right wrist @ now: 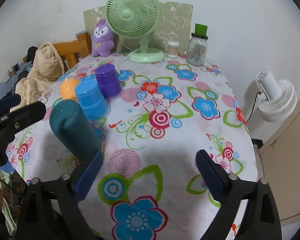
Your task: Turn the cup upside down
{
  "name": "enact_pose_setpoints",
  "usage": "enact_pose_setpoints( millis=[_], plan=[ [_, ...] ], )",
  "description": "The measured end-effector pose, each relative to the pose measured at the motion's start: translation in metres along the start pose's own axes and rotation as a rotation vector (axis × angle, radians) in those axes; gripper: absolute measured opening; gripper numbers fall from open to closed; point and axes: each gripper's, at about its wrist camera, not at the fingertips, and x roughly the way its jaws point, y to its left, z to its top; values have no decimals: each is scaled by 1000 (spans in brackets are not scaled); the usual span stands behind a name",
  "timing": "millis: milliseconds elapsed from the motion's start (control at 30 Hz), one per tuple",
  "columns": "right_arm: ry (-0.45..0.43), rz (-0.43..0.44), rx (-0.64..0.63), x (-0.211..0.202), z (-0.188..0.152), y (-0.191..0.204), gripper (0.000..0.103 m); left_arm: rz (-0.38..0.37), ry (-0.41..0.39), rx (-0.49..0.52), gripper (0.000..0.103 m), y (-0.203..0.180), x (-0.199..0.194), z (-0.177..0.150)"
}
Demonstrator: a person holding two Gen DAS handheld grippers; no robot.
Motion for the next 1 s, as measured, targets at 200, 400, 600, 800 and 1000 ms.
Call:
enact_pose_setpoints(
  millis=[200, 400, 600, 800, 1000],
  plan=[
    [-47, -13, -24, -16, 8, 14, 99, -18, -16, -19, 103, 10, -14, 0],
    [-90, -29, -47, -31, 16, 29, 99, -30, -27, -38, 103, 19, -22, -2],
    [-145, -60, -51, -49, 23, 37, 99, -40, -67, -53, 103, 26, -39, 2],
    [-190, -71, -61, -63, 29, 45, 102, -46, -87, -61, 103, 31, -47, 3],
    [-204, -75, -67, -67, 31, 50, 102, -48, -98, -68, 103, 37, -52, 4]
  ],
)
